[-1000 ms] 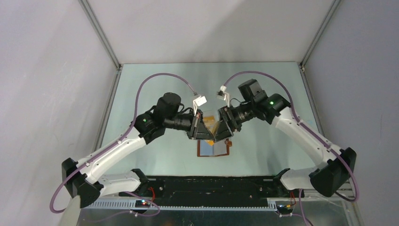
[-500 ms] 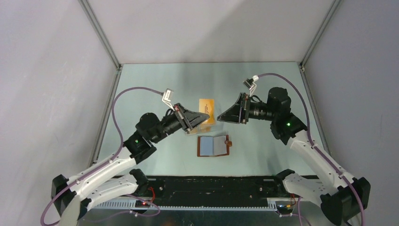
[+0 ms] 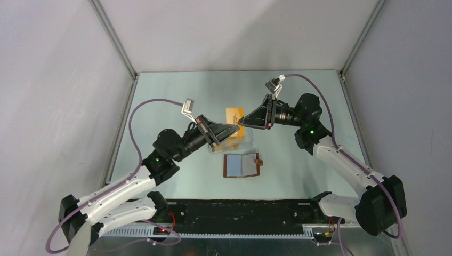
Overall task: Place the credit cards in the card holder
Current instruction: Insert the credit card into the card holder.
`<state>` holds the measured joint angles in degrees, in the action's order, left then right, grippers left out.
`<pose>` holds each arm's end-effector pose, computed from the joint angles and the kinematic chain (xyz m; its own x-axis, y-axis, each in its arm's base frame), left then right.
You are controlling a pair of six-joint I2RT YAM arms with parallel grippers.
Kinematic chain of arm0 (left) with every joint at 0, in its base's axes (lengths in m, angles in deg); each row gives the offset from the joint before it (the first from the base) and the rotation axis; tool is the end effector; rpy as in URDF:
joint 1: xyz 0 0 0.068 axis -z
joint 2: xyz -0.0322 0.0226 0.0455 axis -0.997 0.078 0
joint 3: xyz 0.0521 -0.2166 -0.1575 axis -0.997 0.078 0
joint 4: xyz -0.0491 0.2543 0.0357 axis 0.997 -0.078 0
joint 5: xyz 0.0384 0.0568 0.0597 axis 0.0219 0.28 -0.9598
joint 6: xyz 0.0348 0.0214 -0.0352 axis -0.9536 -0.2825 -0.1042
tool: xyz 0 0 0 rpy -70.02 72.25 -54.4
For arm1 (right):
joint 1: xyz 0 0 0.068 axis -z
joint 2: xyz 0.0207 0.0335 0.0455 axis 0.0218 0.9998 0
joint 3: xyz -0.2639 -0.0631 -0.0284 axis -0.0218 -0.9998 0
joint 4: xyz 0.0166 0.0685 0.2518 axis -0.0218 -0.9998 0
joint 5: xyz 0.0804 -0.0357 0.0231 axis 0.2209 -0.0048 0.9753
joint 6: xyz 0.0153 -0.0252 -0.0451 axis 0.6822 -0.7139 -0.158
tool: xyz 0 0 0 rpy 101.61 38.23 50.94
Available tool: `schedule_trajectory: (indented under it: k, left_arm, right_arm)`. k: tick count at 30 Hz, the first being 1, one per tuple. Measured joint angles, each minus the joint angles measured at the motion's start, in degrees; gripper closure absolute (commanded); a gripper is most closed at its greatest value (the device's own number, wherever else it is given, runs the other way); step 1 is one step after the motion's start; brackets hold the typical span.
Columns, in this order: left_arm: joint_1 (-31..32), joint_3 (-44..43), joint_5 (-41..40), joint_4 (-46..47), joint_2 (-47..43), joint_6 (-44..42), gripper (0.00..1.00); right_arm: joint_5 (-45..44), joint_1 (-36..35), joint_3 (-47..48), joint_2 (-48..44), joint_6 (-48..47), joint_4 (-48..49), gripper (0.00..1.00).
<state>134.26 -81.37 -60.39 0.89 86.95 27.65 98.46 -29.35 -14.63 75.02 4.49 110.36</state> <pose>0.1351 -0.1614 0.3500 -0.6510 -0.5536 -0.5194 0.5360 0.1493 -0.8309 0.2251 0.1529 0.3592 -0.8373 0.1534 -0.5248 -0.5310 0.0007 0.8474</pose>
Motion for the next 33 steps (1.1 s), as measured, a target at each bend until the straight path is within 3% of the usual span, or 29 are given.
schedule_trajectory:
  k: [2,5,6,7,9,11,12,13,15,17,21,26,33]
  left_arm:
    - [0.0,0.0,0.3,0.3,0.4,0.2,1.00]
    - [0.1,0.0,0.4,0.3,0.9,0.4,1.00]
    - [0.1,0.0,0.4,0.3,1.0,0.4,1.00]
    - [0.1,0.0,0.4,0.3,1.0,0.4,1.00]
    - [0.1,0.0,0.4,0.2,1.0,0.4,1.00]
    - [0.1,0.4,0.4,0.6,1.0,0.6,0.75]
    - [0.1,0.4,0.4,0.8,1.1,0.6,0.54]
    - [0.1,0.5,0.5,0.8,1.2,0.5,0.39]
    - [0.1,0.5,0.9,1.1,1.9,0.6,0.28]
    - [0.1,1.1,1.0,0.7,2.3,0.9,0.24]
    - [0.1,3.0,-1.2,-4.2,1.7,0.9,0.26]
    - [0.0,3.3,-8.7,-22.4,0.1,1.0,0.34]
    - [0.0,6.6,-12.2,-34.2,5.3,2.1,0.37]
  right_arm:
    - [0.2,-0.2,0.2,0.0,0.7,1.2,0.59]
    - [0.5,-0.5,0.4,0.3,1.8,2.7,0.74]
    - [0.7,-0.7,0.6,0.6,2.1,3.1,0.88]
    - [0.9,-1.0,0.8,1.0,2.4,3.3,0.95]
    - [1.5,-1.4,1.1,1.5,3.1,3.9,1.00]
    - [1.9,-1.4,1.3,1.6,3.0,4.1,1.00]
    - [2.1,-1.4,1.3,1.6,2.9,4.0,1.00]
    - [2.3,-1.4,1.3,1.6,2.5,3.8,1.00]
    - [2.7,-1.4,1.4,1.4,0.7,1.5,1.00]
    - [2.6,-1.2,1.5,0.9,-2.5,-3.1,1.00]
    - [0.0,-0.7,1.8,-1.4,-13.6,-19.9,1.00]
    - [-4.6,-0.5,1.1,-1.8,-26.1,-37.9,1.00]
    - [-8.3,-1.7,-7.4,2.7,-31.2,-42.5,1.00]
